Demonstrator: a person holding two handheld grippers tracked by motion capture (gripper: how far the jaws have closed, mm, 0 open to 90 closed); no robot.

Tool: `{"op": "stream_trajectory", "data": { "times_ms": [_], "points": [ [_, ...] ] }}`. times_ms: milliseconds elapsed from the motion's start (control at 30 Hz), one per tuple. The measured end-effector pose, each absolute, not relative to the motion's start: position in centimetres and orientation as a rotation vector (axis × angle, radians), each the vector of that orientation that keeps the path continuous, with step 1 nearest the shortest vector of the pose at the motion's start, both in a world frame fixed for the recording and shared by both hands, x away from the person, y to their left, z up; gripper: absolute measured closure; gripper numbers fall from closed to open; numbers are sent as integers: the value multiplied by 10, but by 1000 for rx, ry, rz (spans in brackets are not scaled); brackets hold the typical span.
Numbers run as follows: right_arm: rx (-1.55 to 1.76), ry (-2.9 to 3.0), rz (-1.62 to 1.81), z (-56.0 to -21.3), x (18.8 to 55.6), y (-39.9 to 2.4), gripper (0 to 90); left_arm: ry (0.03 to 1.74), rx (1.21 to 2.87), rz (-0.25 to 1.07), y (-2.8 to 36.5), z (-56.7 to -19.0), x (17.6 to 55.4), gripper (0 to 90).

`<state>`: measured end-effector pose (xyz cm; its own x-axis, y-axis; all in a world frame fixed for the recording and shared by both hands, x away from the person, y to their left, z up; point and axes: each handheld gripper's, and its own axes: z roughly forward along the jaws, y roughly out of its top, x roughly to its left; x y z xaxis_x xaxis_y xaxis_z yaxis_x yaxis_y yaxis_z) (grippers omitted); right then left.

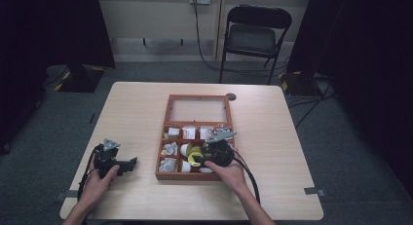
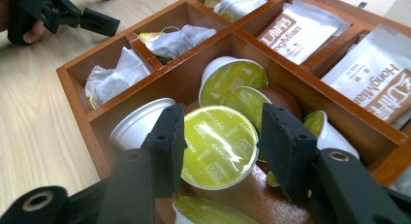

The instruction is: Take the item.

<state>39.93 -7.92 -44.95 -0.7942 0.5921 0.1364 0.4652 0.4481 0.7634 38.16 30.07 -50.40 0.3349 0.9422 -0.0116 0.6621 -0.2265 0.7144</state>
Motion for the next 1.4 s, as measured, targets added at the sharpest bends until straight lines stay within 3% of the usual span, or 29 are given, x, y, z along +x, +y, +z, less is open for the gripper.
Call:
{"op": "stream_trajectory", "data": {
  "times_ms": [500,1400],
  "points": [
    [908,2610,1195,-457,401,-67,428,1399,1982,575,301,-504,381,0],
    [950,2703,1055,-461,407,-62,375,1398,1982,575,301,-504,381,0]
  ]
}}
